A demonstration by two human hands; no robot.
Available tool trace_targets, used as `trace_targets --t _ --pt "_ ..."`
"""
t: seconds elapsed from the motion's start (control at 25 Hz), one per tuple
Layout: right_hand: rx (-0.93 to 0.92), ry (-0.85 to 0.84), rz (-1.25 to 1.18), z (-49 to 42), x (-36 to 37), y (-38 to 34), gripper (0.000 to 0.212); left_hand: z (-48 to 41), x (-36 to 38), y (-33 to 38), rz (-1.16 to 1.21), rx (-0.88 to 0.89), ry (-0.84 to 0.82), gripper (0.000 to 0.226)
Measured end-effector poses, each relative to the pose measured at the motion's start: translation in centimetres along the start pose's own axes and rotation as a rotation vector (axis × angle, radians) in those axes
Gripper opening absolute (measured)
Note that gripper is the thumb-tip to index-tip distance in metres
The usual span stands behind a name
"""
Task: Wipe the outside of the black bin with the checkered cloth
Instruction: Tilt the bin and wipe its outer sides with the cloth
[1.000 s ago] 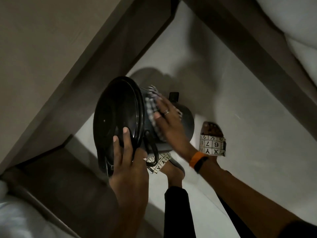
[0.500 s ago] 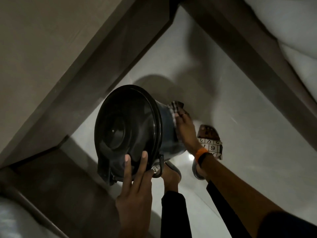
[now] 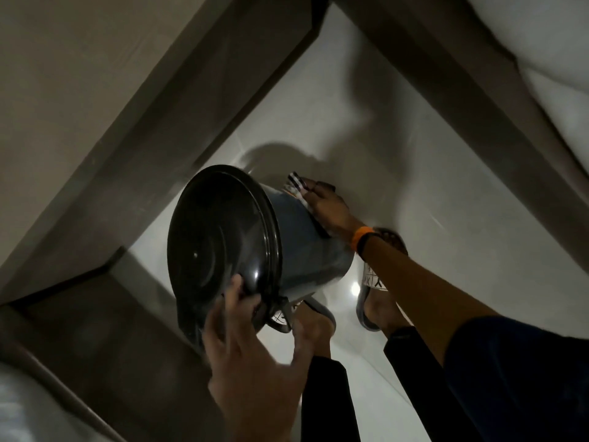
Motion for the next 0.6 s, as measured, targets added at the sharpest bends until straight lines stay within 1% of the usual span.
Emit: trace_targets --t 0.04,0.12,0.2,0.28,0.36,0.44,0.48,0.52,0.6 --pt "-0.002 0.029 -0.011 0.9 0.1 0.3 0.040 -1.0 0.2 0.7 -0.078 -0.041 -0.029 0.077" --pt "0.028 0.065 -0.019 2.6 0.4 1.7 0.032 -4.2 0.6 2.4 -0.273 -0.081 -0.095 0.087" --pt "0.055 0.052 0.011 3.6 0.7 3.1 0.033 -8.1 0.5 3.4 -0.441 -0.102 -0.143 0.094" --pt "0.069 0.049 0.060 3.5 0.8 4.7 0.038 -10.9 1.2 4.1 -0.595 -0.049 -0.238 0.095" --pt "0.091 0.079 0.075 3.5 1.0 5.4 0.041 -11.1 2.2 5.2 -0.738 0.085 -0.335 0.089" --pt "0.152 0.119 0.076 3.4 1.4 5.4 0.043 -9.8 3.0 5.9 -0.818 0.168 -0.397 0.086" --pt "0.169 0.101 0.092 3.3 1.9 4.6 0.045 -9.2 3.1 5.8 -0.824 0.166 -0.422 0.084" --pt "0.147 0.072 0.089 3.1 2.6 3.0 0.051 -9.1 3.1 5.7 -0.816 0.147 -0.435 0.082" --pt "0.027 0.067 -0.053 2.7 4.2 -1.4 0.065 -10.3 2.5 5.9 -0.783 0.125 -0.400 0.075"
Point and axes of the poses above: each hand's wrist, its own z-axis away from the middle knuckle, its own x-axis out of the palm, y = z × x, the point moved 8 cm from there along -z, towards the middle knuckle, and after that the axes turned 11 degrees about -x, right-handed, at the moved point
